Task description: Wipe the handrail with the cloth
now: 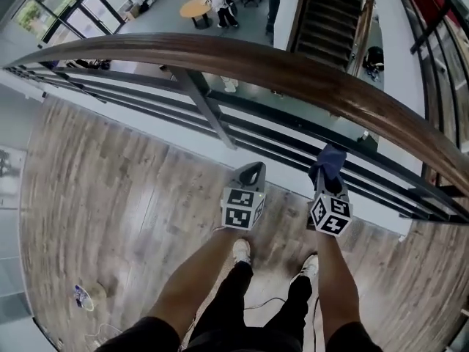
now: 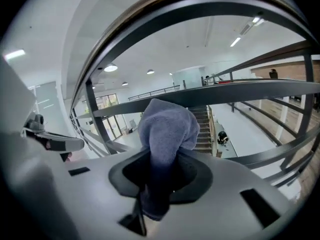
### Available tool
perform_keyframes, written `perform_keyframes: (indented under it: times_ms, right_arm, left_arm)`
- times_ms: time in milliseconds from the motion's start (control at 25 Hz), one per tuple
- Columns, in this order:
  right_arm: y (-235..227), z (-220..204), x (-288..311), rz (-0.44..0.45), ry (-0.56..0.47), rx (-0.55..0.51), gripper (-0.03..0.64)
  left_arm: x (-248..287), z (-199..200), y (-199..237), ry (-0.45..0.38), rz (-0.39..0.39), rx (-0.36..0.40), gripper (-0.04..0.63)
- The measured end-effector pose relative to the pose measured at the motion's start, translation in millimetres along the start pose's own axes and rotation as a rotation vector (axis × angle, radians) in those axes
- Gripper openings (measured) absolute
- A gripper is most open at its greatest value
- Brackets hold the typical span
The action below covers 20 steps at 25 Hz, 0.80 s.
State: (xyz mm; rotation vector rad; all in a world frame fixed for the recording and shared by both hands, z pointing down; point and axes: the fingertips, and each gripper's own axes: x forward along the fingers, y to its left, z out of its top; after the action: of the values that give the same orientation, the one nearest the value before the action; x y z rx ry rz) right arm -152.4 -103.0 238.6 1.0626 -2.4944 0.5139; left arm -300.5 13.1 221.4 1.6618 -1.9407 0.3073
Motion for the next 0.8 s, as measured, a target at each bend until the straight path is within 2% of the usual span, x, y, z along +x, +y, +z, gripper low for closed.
perform_keyframes:
  times_ms: [120, 240, 400, 560, 800]
  right_arm:
    - [68.3, 3.8, 54.2, 0.061, 0.001, -0.045, 0.093]
    - [127.3, -0.6, 102.0, 0.116, 0.025, -0.067, 0.092]
    - [188.4, -11.4, 150.7, 0.162, 0.053, -0.121, 0.093]
    - [247.2, -12.5, 185.9, 0.209, 0.062, -0.152, 0.094]
    - [290.7, -26.8, 225.6, 0.214, 0.098, -0.185, 0.094]
  left_arm:
    - [-4.9, 1.1, 75.6, -0.021, 0.041, -0.037, 0.003]
    - [-5.8, -5.5, 135.4, -0.022, 0.065, -0.031, 0.002]
    - [-0.5, -12.0, 197.2, -0.032, 0.096, -0.111, 0.003]
    - [1.6, -12.3, 235.3, -0.037, 0.112, -0.151, 0.002]
    - [11.5, -19.7, 260.0, -0.026, 0.166, -0.119, 0.002]
